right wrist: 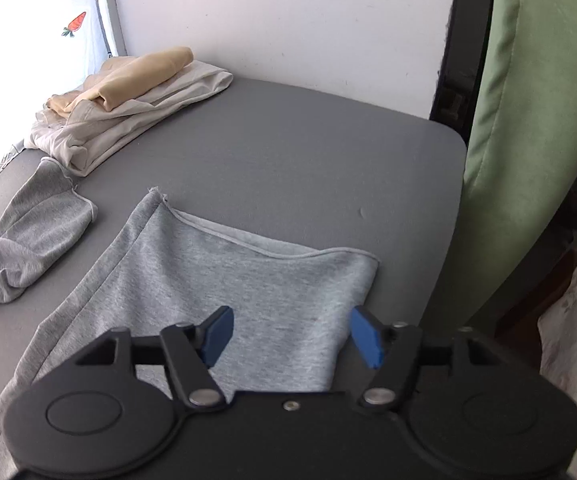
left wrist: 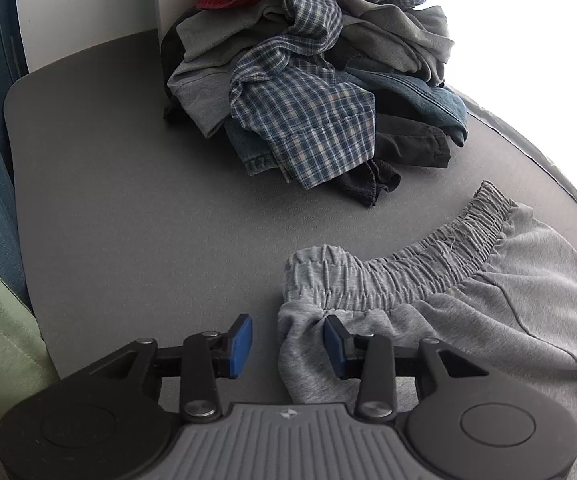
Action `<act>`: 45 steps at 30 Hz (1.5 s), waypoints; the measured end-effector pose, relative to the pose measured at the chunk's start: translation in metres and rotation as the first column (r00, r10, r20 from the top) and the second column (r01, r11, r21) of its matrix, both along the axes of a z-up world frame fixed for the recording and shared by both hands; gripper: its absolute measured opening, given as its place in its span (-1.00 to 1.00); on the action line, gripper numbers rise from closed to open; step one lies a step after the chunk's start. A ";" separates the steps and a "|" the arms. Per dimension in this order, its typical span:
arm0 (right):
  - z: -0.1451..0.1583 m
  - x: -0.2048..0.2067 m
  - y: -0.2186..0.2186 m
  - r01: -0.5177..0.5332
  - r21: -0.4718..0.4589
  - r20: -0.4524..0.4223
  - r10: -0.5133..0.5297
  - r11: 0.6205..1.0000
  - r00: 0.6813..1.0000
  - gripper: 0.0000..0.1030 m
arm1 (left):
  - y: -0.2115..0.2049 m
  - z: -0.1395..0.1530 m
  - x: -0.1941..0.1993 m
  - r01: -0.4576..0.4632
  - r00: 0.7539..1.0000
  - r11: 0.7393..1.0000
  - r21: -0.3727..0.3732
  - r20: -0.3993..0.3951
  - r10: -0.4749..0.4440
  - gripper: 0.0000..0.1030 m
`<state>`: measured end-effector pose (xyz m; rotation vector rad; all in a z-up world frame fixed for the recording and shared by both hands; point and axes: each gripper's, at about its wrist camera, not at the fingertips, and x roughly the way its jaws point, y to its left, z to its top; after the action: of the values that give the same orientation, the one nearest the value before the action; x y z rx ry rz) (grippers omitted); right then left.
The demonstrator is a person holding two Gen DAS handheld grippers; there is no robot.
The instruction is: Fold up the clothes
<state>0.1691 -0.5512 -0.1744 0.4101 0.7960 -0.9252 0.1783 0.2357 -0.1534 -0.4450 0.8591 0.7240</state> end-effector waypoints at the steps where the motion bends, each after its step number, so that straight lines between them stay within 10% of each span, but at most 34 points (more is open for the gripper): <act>1: 0.003 0.003 0.002 -0.013 -0.024 -0.005 0.013 1.000 1.000 0.66 | -0.001 0.003 -0.001 -0.002 1.000 1.000 0.007 0.006 0.002 0.05; 8: 0.017 0.035 0.036 -0.176 -0.129 -0.004 0.177 0.976 0.984 0.99 | -0.014 0.027 -0.002 0.043 0.996 0.998 0.047 0.074 -0.046 0.59; 21: -0.019 0.128 0.170 -0.585 0.010 0.076 0.583 0.811 0.809 1.00 | -0.034 0.031 0.039 0.218 0.971 0.974 0.059 0.087 -0.223 0.62; 28: -0.041 0.150 0.200 -0.598 -0.011 0.089 0.597 0.801 0.797 1.00 | -0.027 0.027 0.087 0.286 0.953 0.957 0.051 0.091 -0.289 0.63; 45: -0.065 0.178 0.212 -0.407 -0.142 0.116 0.423 0.902 0.898 1.00 | -0.004 -0.030 0.253 0.553 0.833 0.833 -0.012 -0.006 -0.553 0.70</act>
<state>0.3473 -0.3397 -0.2390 0.1902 0.6585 -0.5289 0.4316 0.2313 -0.1835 -0.1784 0.9422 0.1813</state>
